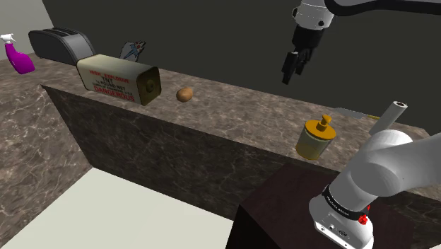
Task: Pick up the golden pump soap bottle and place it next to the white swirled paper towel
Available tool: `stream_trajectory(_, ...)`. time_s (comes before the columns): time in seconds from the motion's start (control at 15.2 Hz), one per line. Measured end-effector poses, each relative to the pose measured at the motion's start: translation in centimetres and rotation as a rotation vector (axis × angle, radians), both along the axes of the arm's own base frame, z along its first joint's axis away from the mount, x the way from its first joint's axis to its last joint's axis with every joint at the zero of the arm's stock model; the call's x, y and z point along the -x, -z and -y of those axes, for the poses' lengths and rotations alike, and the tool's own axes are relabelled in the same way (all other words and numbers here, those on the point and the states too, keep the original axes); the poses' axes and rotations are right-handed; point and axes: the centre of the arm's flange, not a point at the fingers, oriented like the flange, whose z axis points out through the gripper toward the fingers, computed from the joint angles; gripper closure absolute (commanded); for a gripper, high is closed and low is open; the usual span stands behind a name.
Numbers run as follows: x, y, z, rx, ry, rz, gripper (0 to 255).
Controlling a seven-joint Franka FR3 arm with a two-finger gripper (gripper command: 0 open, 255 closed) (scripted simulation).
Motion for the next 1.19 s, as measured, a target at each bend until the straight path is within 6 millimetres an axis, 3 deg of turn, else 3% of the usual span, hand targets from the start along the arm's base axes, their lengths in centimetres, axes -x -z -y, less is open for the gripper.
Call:
stream_trajectory(0.33, 1.7, 2.5, 2.3, 0.012, -0.013, -0.011, 0)
stream_trajectory(1.19, 8.8, 12.7, 12.7, 0.061, -0.073, -0.06, 0)
